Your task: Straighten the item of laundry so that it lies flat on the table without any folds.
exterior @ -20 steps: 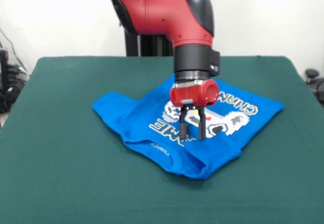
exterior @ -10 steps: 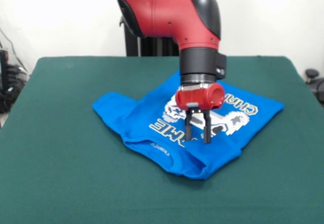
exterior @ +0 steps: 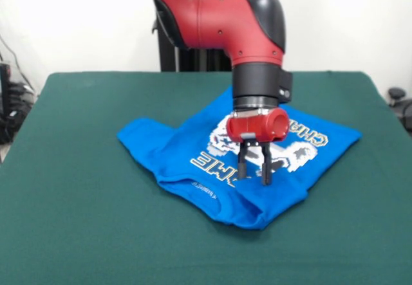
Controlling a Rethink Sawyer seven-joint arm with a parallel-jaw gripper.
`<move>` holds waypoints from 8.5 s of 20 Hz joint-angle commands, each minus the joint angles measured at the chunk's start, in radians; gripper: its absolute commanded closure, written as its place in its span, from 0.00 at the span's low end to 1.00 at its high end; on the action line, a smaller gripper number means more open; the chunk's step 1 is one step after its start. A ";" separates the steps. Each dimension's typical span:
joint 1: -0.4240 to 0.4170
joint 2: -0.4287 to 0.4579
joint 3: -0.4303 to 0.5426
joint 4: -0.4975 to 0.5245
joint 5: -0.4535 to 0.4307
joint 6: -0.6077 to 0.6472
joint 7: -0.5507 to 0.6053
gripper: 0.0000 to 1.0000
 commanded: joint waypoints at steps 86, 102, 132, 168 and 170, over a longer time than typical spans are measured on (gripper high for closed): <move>0.195 0.004 0.031 -0.127 0.457 0.206 0.066 1.00; 0.239 -0.003 0.007 -0.139 0.536 0.253 0.060 1.00; 0.312 0.023 -0.050 -0.185 0.638 0.272 0.040 0.00; 0.480 0.091 -0.123 -0.297 0.919 0.279 -0.003 0.00; 0.487 0.096 -0.127 -0.304 0.933 0.282 -0.009 0.00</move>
